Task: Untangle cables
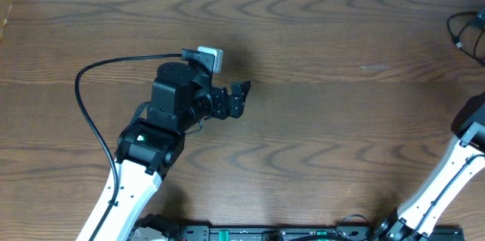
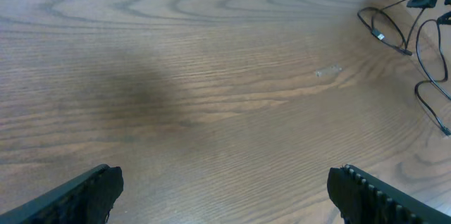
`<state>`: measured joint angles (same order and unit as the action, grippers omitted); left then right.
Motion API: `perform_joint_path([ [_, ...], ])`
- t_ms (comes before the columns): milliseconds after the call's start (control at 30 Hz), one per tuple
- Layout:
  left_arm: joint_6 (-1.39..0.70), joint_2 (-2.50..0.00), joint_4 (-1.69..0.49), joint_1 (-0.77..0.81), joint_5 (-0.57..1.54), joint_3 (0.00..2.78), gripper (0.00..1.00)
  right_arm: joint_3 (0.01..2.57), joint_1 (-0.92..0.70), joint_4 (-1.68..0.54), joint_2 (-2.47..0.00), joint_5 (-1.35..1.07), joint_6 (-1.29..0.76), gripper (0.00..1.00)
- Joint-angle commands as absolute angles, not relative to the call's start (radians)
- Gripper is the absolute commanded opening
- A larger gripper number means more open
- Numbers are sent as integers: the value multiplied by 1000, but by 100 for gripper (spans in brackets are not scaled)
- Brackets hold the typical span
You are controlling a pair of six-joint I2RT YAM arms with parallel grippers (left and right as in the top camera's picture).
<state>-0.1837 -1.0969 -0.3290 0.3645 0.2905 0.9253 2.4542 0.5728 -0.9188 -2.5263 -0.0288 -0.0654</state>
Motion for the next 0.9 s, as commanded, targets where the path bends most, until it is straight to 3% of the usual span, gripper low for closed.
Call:
perform_joint_path([
  [0,-188,-1096,-324,366,308,931,98,2476,583,-922,-2479,-24,-123,99],
  [167,-188,-1096,-324,366,329,931,98,2476,575,-912,-2421,-37,-164,99],
  [400,-188,-1096,-343,366,329,931,98,2477,567,-805,-2383,-449,-239,99],
  [600,-184,-1096,-358,366,329,931,98,2477,550,-846,-2383,-380,-268,99],
  [867,-177,-1096,-358,366,329,931,98,2477,508,-1007,-2383,-54,-230,99],
])
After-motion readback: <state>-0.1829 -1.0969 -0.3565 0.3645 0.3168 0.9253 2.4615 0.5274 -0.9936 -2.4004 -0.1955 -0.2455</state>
